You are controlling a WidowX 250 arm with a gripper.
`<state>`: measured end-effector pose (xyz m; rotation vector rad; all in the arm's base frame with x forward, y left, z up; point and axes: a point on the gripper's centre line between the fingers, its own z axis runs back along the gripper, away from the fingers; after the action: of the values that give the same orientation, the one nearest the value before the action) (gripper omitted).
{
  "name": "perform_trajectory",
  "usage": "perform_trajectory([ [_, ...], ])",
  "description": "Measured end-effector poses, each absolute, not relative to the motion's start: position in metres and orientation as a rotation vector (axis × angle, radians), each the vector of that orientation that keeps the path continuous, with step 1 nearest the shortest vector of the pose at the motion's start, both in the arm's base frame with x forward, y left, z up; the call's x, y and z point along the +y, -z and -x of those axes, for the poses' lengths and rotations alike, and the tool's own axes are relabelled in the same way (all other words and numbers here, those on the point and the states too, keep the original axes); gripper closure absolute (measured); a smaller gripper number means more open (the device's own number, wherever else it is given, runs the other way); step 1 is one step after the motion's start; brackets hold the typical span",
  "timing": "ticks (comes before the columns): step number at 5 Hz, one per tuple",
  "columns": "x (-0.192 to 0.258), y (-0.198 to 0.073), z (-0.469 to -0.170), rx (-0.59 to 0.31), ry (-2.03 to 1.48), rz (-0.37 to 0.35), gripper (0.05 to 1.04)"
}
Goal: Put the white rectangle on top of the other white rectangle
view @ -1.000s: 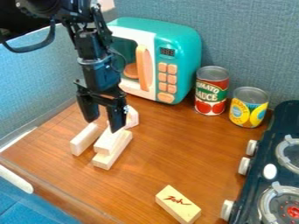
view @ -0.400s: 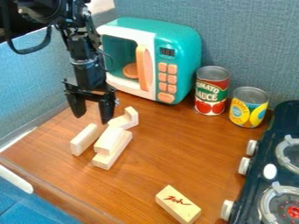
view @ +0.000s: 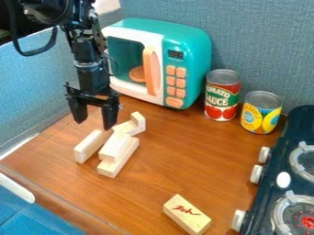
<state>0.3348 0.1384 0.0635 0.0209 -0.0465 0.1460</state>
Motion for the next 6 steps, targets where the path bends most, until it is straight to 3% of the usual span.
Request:
perform_trajectory([
  [1,0.145,-0.056,-0.333,0.05,-0.132,-0.034,0.083],
  [4,0.158,-0.057,-0.325,0.163,-0.158,-0.101,0.083],
  [5,0.161,-0.052,-0.326,0.167,-0.159,-0.124,0.083],
  [6,0.154,-0.033,-0.325,0.12,-0.125,-0.088,0.083],
])
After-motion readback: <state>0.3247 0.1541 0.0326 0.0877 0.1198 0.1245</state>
